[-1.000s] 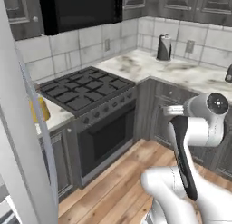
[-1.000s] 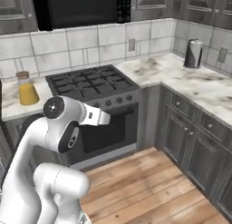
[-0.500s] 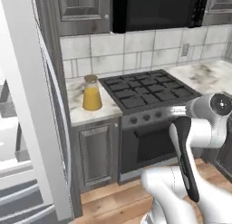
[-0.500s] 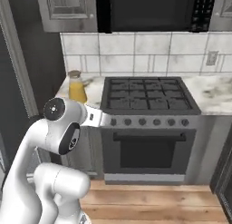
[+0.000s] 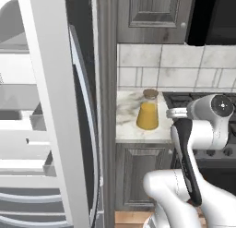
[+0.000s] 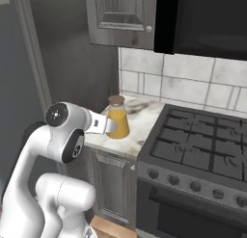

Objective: Move the tofu and hotdog bun from the second highest shelf to the top shelf to make space. Then, place the pitcher from the counter on the cleared second highest shelf.

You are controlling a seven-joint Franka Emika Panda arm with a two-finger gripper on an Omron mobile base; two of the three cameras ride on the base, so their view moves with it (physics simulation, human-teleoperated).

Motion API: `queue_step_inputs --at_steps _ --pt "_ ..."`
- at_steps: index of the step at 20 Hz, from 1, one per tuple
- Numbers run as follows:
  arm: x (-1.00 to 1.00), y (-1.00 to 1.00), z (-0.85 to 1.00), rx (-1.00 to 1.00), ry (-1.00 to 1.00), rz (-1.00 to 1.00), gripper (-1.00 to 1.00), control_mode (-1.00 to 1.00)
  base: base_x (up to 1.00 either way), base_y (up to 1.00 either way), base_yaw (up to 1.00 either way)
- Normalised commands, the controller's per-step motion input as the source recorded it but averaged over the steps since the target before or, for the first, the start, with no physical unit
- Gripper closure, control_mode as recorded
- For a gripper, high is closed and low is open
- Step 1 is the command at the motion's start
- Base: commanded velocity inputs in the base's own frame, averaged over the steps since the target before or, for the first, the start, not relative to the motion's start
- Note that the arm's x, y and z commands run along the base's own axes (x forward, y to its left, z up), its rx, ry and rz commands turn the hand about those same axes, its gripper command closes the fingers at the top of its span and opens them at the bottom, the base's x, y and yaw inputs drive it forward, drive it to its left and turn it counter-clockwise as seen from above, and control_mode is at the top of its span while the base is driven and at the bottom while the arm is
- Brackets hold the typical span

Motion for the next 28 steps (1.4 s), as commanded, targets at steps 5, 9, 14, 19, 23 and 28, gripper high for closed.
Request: queue_step_inputs --at_steps 5,9,14,19,23,28 --pt "0.0 0.0 0.0 0.0 0.0 0.0 -1.0 1.0 0.54 -0.11 0.47" --pt "0.0 -0.01 0.0 0.0 0.0 0.02 -1.0 -1.0 0.03 -0.03 0.05" --pt "0.09 -0.03 -0.01 0.0 0.0 0.0 -1.0 -1.0 0.0 0.0 0.0" --pt "0.4 0.0 -0.21 0.0 0.08 0.0 -1.0 -1.0 0.0 0.0 0.0" --pt "0.26 -0.12 -0.57 -0.01 0.01 0.0 -1.0 -1.0 0.0 0.0 0.0" --pt "0.17 -0.43 -0.54 0.0 0.0 0.06 -1.0 -1.0 0.0 0.0 0.0"
